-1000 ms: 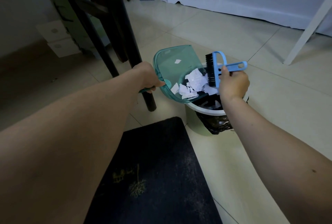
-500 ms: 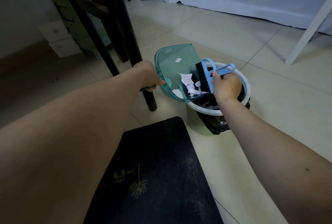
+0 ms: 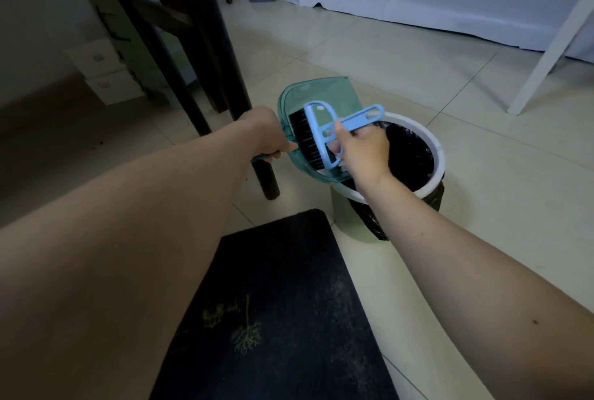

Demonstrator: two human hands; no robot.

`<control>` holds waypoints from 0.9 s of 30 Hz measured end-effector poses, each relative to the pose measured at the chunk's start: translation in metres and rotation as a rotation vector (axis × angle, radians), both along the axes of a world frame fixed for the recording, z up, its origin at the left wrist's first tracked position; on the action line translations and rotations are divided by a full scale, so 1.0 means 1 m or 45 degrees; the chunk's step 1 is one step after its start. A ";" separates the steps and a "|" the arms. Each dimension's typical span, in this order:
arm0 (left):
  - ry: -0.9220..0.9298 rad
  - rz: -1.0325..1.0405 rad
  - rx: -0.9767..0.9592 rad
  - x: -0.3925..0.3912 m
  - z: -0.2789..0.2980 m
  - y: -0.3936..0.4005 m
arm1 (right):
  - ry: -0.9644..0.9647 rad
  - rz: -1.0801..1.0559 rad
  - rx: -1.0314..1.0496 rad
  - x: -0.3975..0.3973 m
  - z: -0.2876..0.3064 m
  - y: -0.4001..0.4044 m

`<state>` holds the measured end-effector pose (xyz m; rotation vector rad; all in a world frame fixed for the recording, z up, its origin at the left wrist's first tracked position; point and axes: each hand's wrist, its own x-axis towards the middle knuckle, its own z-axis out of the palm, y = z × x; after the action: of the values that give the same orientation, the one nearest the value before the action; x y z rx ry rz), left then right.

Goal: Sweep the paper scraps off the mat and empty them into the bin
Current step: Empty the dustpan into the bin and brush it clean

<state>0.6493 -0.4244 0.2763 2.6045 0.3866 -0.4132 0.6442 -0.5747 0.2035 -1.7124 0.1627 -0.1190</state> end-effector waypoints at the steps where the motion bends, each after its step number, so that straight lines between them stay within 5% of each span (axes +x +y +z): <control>1: 0.004 -0.007 0.004 0.000 0.000 0.000 | 0.022 0.010 -0.083 -0.001 -0.003 0.001; 19: -0.013 -0.126 0.170 0.003 0.000 0.009 | 0.148 -0.512 -0.356 0.008 -0.017 -0.053; 27: -0.025 -0.213 0.252 0.005 0.008 0.005 | 0.044 -0.254 0.100 0.008 -0.011 -0.023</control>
<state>0.6544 -0.4196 0.2841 2.8432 0.2128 -0.4240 0.6522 -0.5973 0.1923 -1.6175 0.3593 -0.2278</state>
